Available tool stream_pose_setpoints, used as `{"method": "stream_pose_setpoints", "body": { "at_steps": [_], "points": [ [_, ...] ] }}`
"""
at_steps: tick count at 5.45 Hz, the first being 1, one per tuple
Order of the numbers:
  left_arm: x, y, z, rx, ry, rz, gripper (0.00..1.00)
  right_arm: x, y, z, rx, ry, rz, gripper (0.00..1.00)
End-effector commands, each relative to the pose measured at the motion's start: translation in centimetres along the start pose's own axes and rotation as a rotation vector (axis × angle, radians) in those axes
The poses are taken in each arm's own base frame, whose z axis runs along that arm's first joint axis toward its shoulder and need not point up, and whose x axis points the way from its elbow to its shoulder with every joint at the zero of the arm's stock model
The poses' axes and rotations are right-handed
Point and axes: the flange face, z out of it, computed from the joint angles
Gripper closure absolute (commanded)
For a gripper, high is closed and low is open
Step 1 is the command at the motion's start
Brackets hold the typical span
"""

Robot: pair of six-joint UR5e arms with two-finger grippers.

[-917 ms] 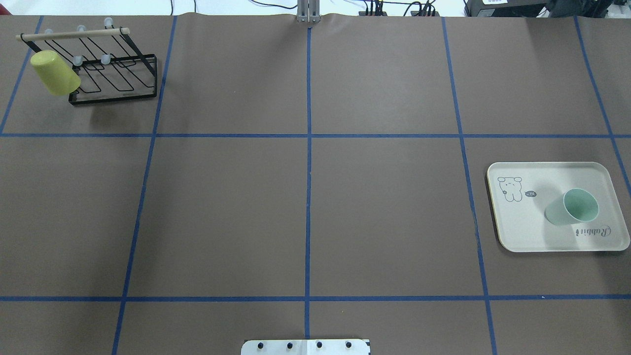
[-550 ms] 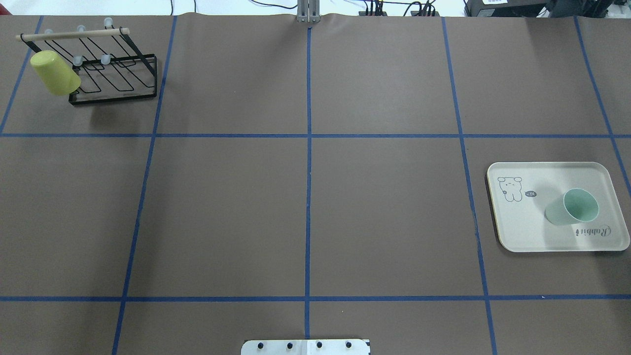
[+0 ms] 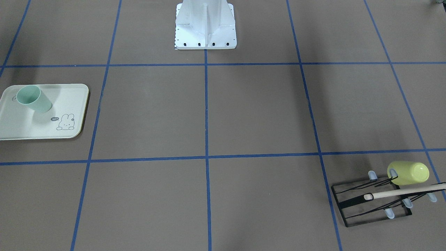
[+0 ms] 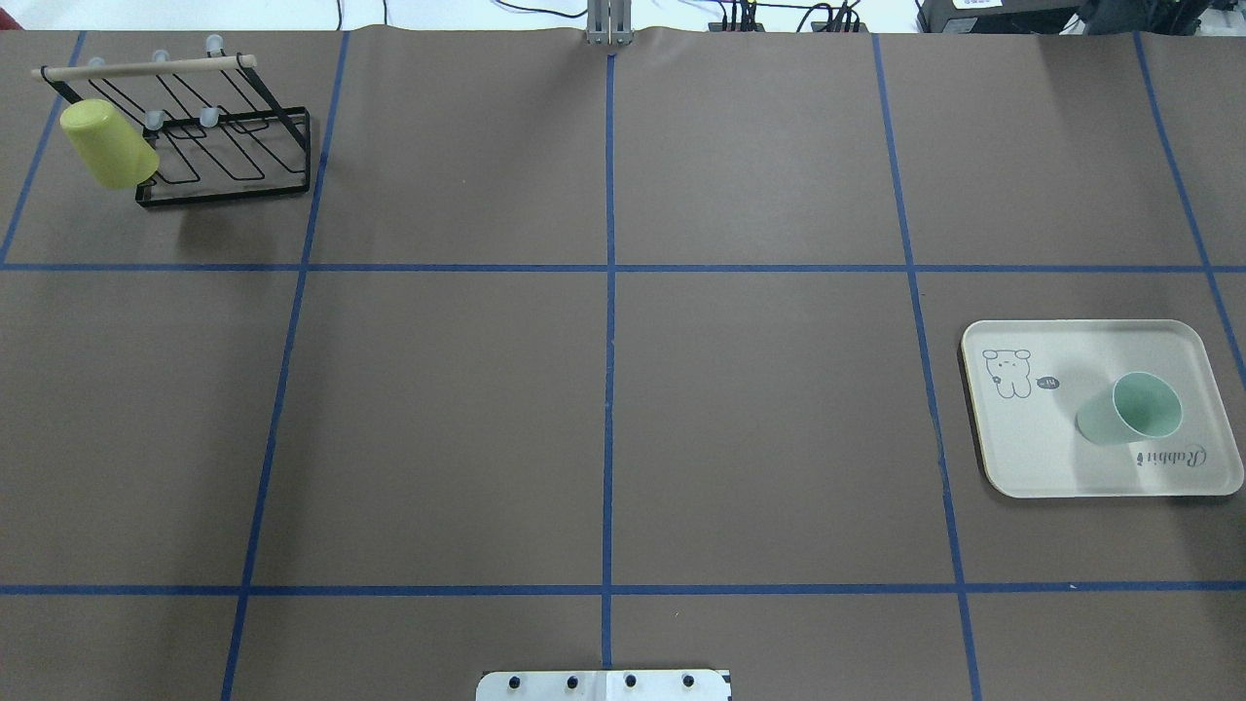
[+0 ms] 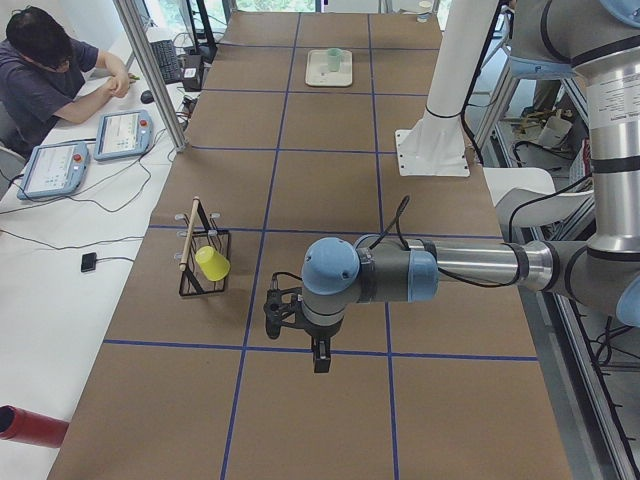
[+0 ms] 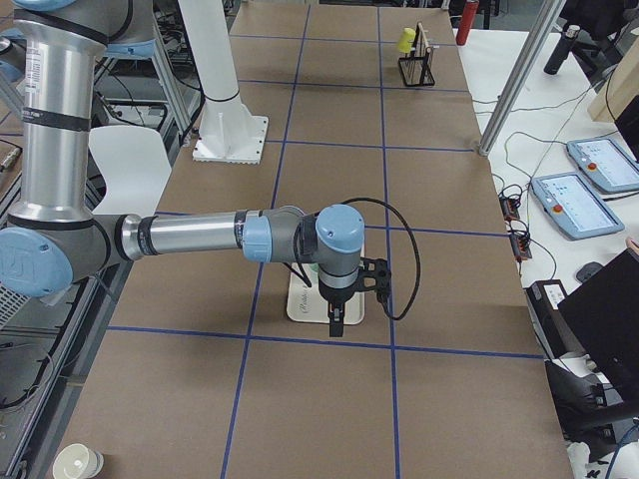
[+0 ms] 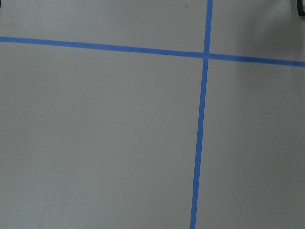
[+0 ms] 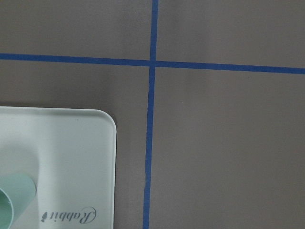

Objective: Left arm grabs green cup and hands to right arm on tray

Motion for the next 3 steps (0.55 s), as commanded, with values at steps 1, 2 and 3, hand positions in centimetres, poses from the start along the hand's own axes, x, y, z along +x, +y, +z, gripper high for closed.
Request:
{"method": "stream_pose_setpoints", "body": {
  "at_steps": [1,2,3],
  "points": [
    [0.22,-0.31,-0.22,0.046,0.0,0.038,0.0,-0.29,-0.06,0.21,-0.005,-0.001,-0.007,0.0],
    [0.26,-0.28,-0.17,0.047,0.0,0.041,0.0,-0.7,-0.14,0.56,-0.013,-0.003,-0.014,0.0],
    [0.38,-0.23,-0.38,0.052,0.0,0.043,0.0,-0.85,-0.17,0.79,-0.018,-0.004,-0.018,0.0]
  ]
}}
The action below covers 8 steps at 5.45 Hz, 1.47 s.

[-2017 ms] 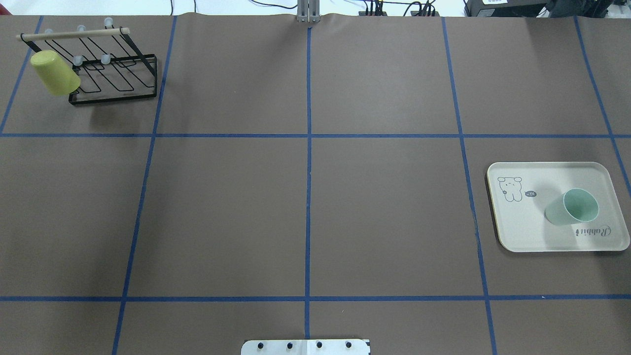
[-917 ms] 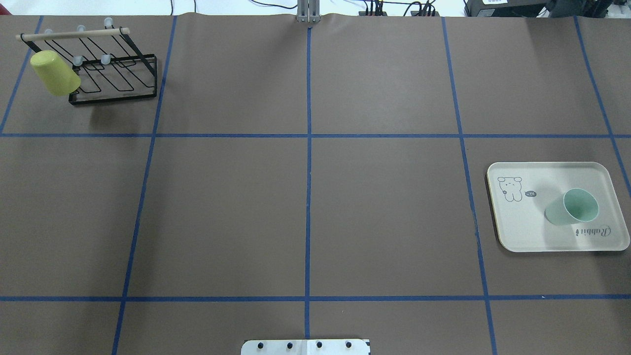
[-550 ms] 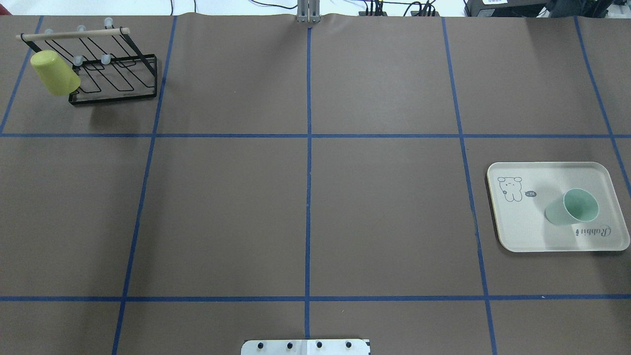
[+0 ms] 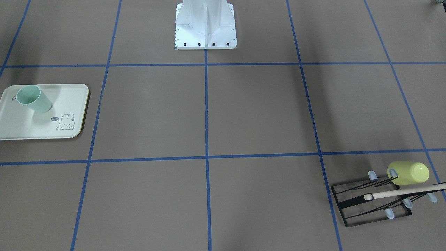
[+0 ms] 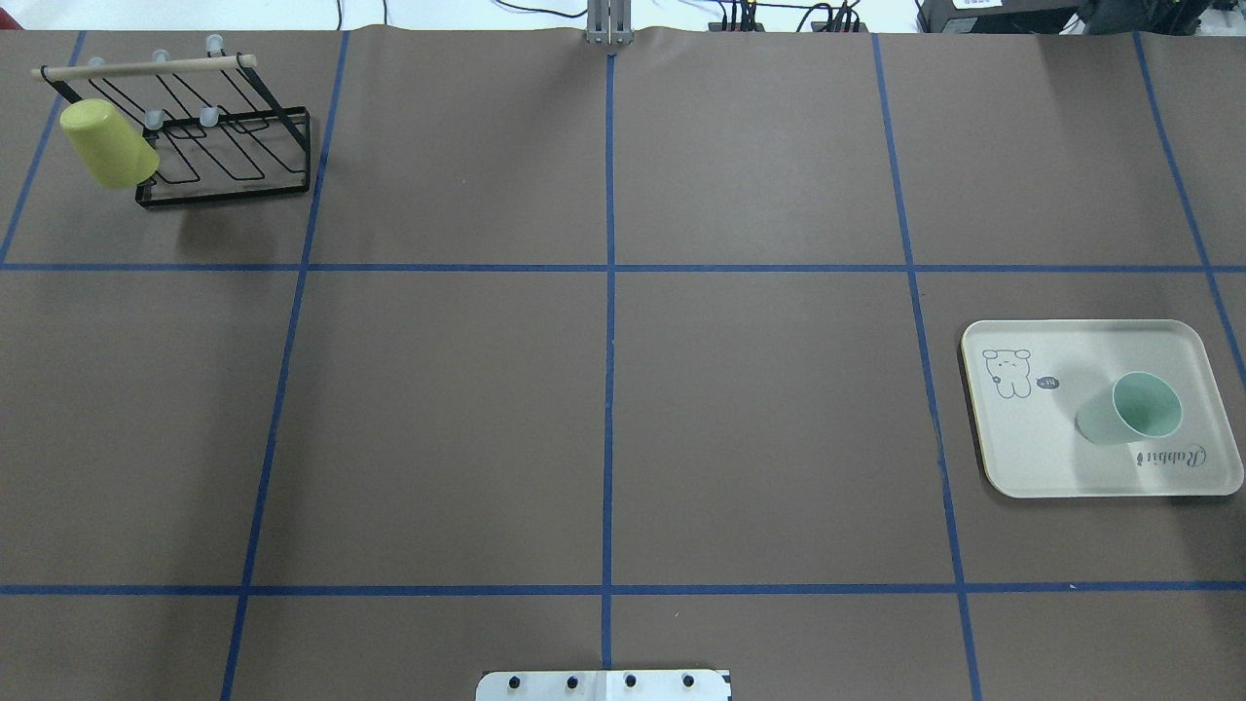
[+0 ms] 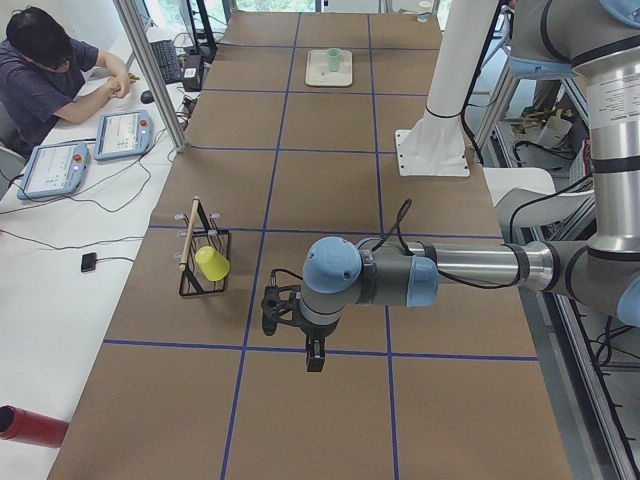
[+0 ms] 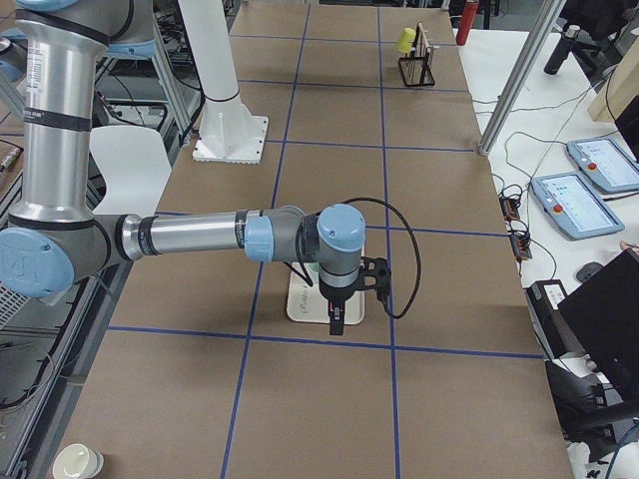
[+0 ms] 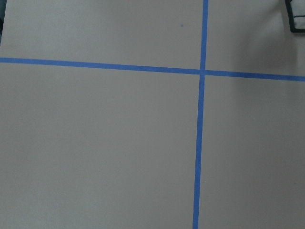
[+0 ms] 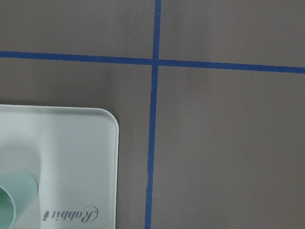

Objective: Left arm grabs green cup and hands to right arm on tray

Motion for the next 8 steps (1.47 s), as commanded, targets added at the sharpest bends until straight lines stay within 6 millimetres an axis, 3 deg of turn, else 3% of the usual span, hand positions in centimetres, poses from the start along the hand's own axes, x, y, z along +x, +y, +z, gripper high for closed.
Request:
{"method": "stream_pose_setpoints", "body": {
  "at_steps": [1,8],
  "points": [
    [0.39,0.01,-0.35,0.01,0.0,0.011,0.0,-0.4,-0.08,0.32,-0.007,-0.001,-0.009,0.0],
    [0.42,-0.03,-0.4,0.028,-0.001,0.029,0.0,-1.05,-0.52,0.48,-0.011,0.0,-0.028,0.0]
  ]
}}
